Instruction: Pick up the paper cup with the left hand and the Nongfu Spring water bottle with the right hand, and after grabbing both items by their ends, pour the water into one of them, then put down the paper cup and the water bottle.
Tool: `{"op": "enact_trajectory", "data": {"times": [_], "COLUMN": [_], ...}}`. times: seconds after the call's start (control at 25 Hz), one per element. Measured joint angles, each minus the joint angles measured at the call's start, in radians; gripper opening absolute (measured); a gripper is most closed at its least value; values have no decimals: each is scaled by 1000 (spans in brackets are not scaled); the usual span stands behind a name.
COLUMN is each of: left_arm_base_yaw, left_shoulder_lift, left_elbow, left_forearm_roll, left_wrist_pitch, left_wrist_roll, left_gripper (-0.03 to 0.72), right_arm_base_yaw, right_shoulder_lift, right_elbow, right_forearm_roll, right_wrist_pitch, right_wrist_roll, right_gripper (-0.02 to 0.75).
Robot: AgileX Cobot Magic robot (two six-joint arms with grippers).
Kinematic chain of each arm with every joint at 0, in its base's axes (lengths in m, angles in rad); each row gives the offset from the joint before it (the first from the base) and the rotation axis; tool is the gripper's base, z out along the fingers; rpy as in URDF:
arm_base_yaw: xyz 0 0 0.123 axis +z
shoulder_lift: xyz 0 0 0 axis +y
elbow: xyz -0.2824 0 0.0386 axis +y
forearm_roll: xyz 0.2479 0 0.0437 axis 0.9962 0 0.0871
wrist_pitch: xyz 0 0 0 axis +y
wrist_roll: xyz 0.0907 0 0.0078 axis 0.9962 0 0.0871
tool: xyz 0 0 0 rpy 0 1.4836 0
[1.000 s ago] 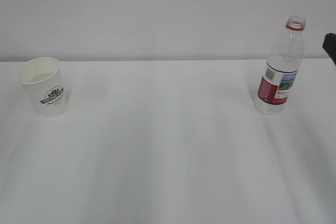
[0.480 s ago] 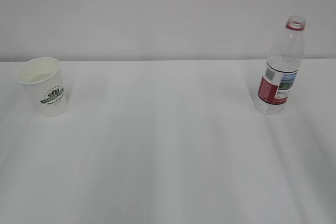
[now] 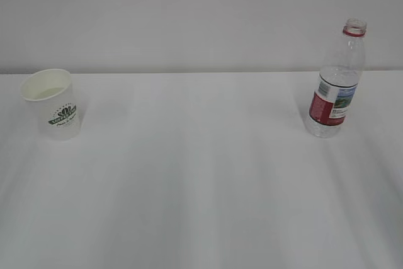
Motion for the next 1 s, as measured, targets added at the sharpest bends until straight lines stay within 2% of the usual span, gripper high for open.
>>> {"op": "enact_trajectory", "data": {"times": [0.6, 1.0], "left_arm_base_yaw": [0, 0], "left_shoulder_lift": [-176, -196], "left_elbow": [-4, -112], "left_forearm_roll": [8, 24], "left_wrist_pitch": [186, 388], "left_wrist_roll": [0, 0], "left_gripper": [451, 451], "right_arm_base_yaw": [0, 0], "right_shoulder_lift": [-236, -343], "right_elbow": [2, 2], "right_forearm_roll": [-6, -6], "right_wrist_pitch": [251, 380], "right_wrist_roll": [0, 0], "right_gripper": [591, 591]}}
